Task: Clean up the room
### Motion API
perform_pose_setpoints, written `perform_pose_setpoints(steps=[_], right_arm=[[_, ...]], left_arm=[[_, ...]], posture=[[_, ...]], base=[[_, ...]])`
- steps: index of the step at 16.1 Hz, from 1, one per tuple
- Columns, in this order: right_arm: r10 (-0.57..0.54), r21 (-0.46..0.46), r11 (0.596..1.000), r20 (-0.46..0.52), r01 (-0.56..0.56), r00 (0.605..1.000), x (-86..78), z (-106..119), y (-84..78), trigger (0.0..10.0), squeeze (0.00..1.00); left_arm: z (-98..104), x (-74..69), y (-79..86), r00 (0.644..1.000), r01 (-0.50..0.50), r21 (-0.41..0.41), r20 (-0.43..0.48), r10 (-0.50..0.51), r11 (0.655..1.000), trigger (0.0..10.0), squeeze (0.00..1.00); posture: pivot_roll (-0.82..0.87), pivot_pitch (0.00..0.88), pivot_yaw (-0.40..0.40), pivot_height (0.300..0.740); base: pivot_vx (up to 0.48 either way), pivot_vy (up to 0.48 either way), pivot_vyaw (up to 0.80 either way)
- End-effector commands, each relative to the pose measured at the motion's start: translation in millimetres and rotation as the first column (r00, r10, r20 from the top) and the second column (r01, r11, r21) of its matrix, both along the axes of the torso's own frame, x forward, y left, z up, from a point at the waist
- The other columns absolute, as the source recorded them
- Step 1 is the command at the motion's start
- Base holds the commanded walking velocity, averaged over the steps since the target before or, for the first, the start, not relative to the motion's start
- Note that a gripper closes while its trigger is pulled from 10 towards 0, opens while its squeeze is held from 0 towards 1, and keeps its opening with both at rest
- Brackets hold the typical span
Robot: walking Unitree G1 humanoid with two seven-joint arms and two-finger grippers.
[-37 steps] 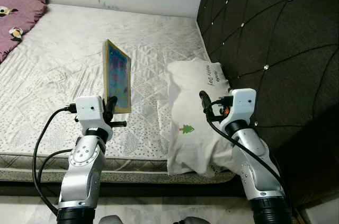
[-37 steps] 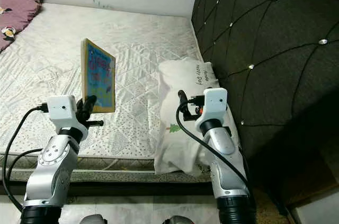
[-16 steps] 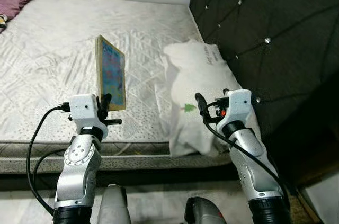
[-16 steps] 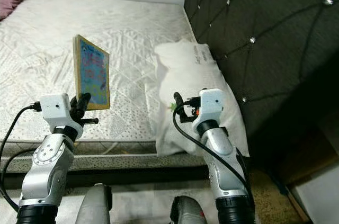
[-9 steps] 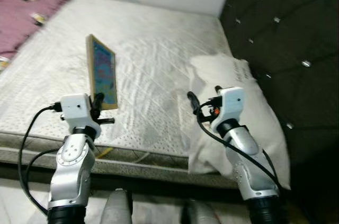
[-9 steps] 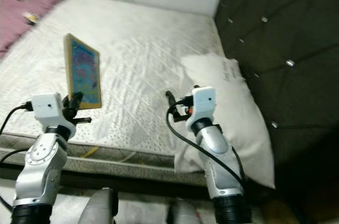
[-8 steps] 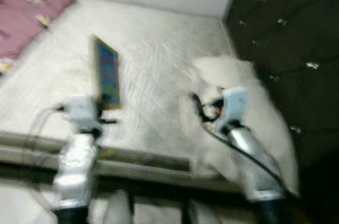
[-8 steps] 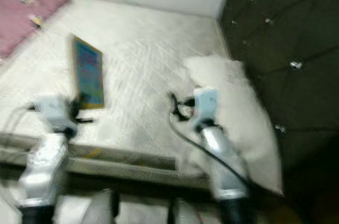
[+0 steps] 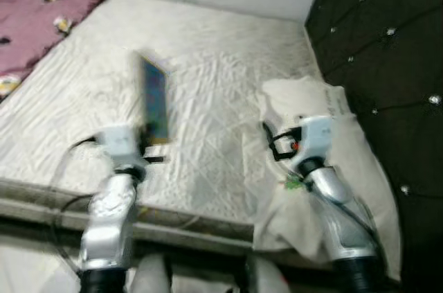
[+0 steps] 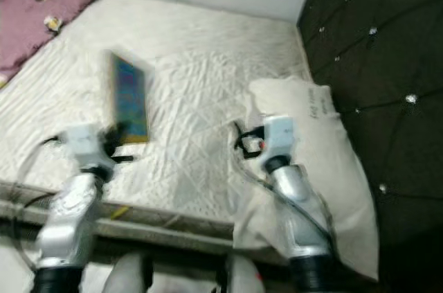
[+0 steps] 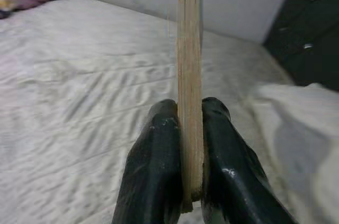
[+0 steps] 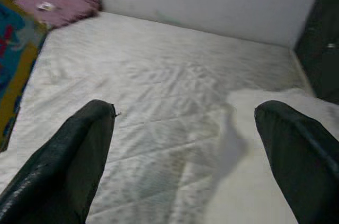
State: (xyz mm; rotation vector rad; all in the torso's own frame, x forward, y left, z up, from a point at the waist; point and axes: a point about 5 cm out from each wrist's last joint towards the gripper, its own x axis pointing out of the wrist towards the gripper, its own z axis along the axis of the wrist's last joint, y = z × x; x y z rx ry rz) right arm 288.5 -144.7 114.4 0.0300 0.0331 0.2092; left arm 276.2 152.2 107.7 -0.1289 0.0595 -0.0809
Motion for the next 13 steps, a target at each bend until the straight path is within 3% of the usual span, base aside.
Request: perform_pose_setpoints(steps=[1, 4, 9, 13], right_arm=[[0.016, 0.018, 1.000, 0.002, -0.016, 1.000, 2.4, 3, 7.7, 10.0, 0.00], [0.010, 0.015, 1.000, 0.008, -0.010, 1.000, 3.8, 4, 6.8, 10.0, 0.00], [0.010, 0.015, 1.000, 0.009, -0.010, 1.000, 3.9, 5, 6.3, 10.0, 0.00], [0.021, 0.024, 1.000, -0.001, -0.021, 1.000, 0.0, 3, 8.3, 10.0, 0.00]], left_arm=[[13, 3.2, 11.4, 0.997, -0.041, 0.011, 0.060, 0.040, 0.999, 10.0, 0.00], [13, 4.0, 10.7, 0.997, -0.042, 0.005, 0.058, 0.041, 0.999, 10.0, 0.00], [11, 3.9, 6.9, 0.999, -0.032, 0.003, 0.042, 0.032, 0.999, 10.0, 0.00], [-1, 1.3, 2.7, 0.998, -0.012, -0.036, -0.056, 0.010, 0.999, 10.0, 0.00]], posture=[[-0.01, 0.000, -0.103, 0.658], [-0.01, 0.000, -0.105, 0.658], [-0.01, 0.000, -0.108, 0.658], [-0.01, 0.008, -0.110, 0.654]], base=[[0.364, 0.000, 0.00], [0.319, 0.000, -0.75], [0.000, 0.000, 0.00], [0.000, 0.000, 0.00]])
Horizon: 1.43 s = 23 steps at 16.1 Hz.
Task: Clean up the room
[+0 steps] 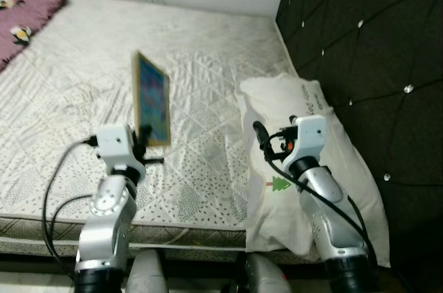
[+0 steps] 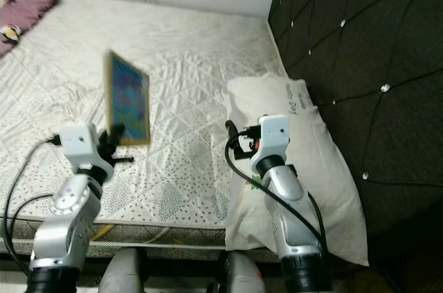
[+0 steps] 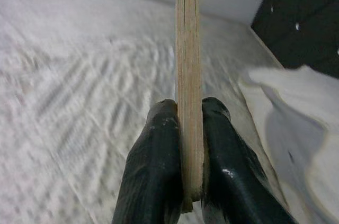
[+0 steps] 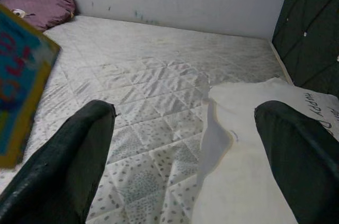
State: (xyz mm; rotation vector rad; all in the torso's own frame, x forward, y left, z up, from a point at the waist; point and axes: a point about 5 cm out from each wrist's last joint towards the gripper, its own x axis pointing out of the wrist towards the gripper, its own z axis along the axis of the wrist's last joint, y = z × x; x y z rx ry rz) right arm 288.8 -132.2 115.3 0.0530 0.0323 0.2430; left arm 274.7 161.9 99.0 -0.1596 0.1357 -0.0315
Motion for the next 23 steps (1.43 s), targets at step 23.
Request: perform_pose_setpoints(steps=[23], right_arm=[[-0.097, -0.066, 0.993, -0.008, 0.097, 0.995, -32.7, 10, -31.4, 10.0, 0.00]], left_arm=[[4, 70.4, -30.0, 0.954, 0.112, -0.433, -0.203, -0.218, 0.894, 10.0, 0.00]], posture=[[-0.12, 0.093, -0.142, 0.566]], base=[[0.000, 0.000, 0.00]])
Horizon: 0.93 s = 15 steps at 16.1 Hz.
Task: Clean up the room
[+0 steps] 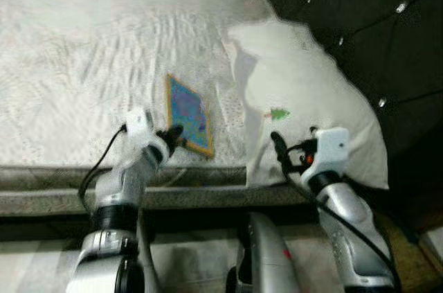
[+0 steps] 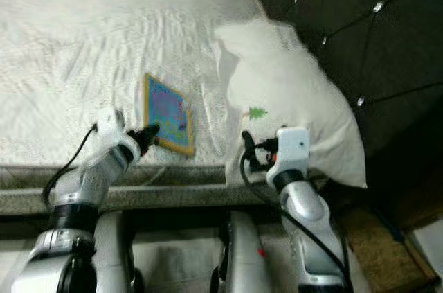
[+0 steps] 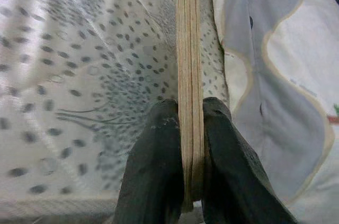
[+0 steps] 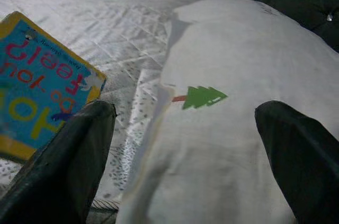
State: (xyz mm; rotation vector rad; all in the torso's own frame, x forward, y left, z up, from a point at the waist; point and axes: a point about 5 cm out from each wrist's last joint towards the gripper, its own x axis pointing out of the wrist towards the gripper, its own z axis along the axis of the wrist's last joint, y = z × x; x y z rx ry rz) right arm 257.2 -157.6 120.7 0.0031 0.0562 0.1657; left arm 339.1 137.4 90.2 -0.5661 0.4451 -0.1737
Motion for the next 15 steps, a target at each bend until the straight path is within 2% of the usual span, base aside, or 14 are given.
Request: perform_pose_setpoints(steps=[1, 3, 7, 8, 11, 13, 14, 15], right_arm=[[-0.025, -0.018, 1.000, 0.003, 0.025, 1.000, -5.4, 5, -7.6, 10.0, 0.00], [-0.036, -0.028, 0.999, -0.009, 0.036, 0.999, -15.8, 8, -10.3, 10.0, 0.00], [-0.043, -0.065, 0.997, 0.009, 0.044, 0.999, -31.2, 24, -14.7, 10.0, 0.00], [-0.053, -0.082, 0.995, 0.007, 0.053, 0.999, -33.3, 26, -21.4, 10.0, 0.00], [-0.058, -0.096, 0.994, 0.001, 0.057, 0.998, -30.1, 27, -23.3, 10.0, 0.00], [-0.056, -0.095, 0.994, 0.000, 0.055, 0.998, -28.4, 27, -21.5, 10.0, 0.00], [-0.056, -0.095, 0.994, -0.002, 0.055, 0.998, -28.6, 27, -21.1, 10.0, 0.00], [-0.054, -0.094, 0.994, -0.010, 0.053, 0.998, -27.8, 27, -19.8, 10.0, 0.00]], left_arm=[[14, 10.8, -7.6, 0.998, 0.029, -0.050, 0.054, -0.026, 0.998, 10.0, 0.00], [12, 18.8, -13.5, 0.999, 0.038, -0.109, 0.022, -0.036, 0.993, 10.0, 0.00], [4, 24.7, -29.7, 0.997, 0.056, -0.195, -0.044, -0.066, 0.979, 10.0, 0.00], [1, 24.0, -41.2, 0.994, 0.058, -0.250, -0.079, -0.080, 0.966, 10.0, 0.00], [-10, 19.4, -49.4, 0.987, 0.076, -0.208, -0.125, -0.104, 0.975, 10.0, 0.00], [-12, 19.4, -45.8, 0.986, 0.072, -0.205, -0.130, -0.100, 0.976, 10.0, 0.00], [-12, 19.9, -43.9, 0.987, 0.069, -0.204, -0.130, -0.097, 0.977, 10.0, 0.16], [-12, 22.7, -34.9, 0.989, 0.046, -0.193, -0.132, -0.072, 0.980, 10.0, 1.00]], posture=[[-0.14, 0.100, -0.144, 0.566], [-0.17, 0.107, -0.146, 0.566], [-0.25, 0.118, -0.158, 0.566], [-0.26, 0.119, -0.163, 0.566], [-0.26, 0.113, -0.166, 0.566], [-0.26, 0.107, -0.168, 0.566], [-0.25, 0.105, -0.167, 0.566], [-0.25, 0.095, -0.161, 0.566]], base=[[0.000, 0.000, 0.00], [0.000, 0.000, 0.00], [0.000, 0.000, 0.00], [0.000, 0.000, 0.00], [0.000, 0.000, 0.00], [0.000, 0.000, 0.00], [0.000, 0.000, 0.00], [0.000, 0.000, 0.00]])
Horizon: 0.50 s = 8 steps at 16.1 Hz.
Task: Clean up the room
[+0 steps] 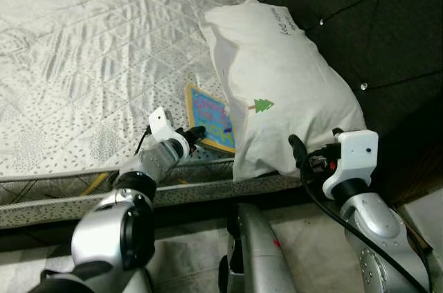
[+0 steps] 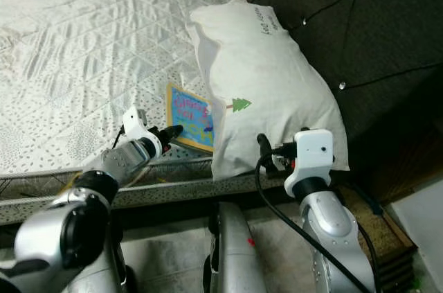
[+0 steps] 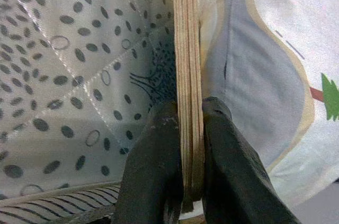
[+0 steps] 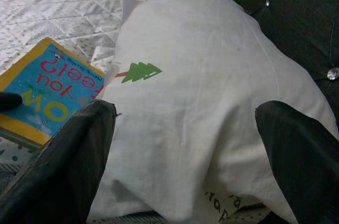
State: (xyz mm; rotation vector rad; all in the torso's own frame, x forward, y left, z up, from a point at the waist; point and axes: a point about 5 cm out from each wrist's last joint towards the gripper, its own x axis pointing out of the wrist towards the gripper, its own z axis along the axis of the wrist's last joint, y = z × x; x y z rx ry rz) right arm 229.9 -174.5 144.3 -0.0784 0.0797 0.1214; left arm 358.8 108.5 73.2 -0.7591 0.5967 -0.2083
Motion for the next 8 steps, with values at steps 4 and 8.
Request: perform_pose_setpoints(steps=[4, 8], right_arm=[[-0.017, -0.007, 1.000, 0.013, 0.017, 1.000, 4.9, 3, -3.1, 10.0, 0.00], [-0.014, -0.005, 1.000, 0.021, 0.014, 1.000, 11.2, 3, -1.0, 10.0, 0.00]], left_arm=[[11, 9.2, 7.5, 0.999, -0.010, 0.057, 0.044, 0.007, 0.998, 10.0, 1.00], [18, 14.4, 12.9, 0.998, -0.028, 0.083, 0.065, 0.022, 0.996, 10.0, 1.00]], posture=[[-0.24, 0.076, -0.151, 0.566], [-0.23, 0.054, -0.146, 0.566]], base=[[0.000, 0.000, 0.00], [0.000, 0.000, 0.00]])
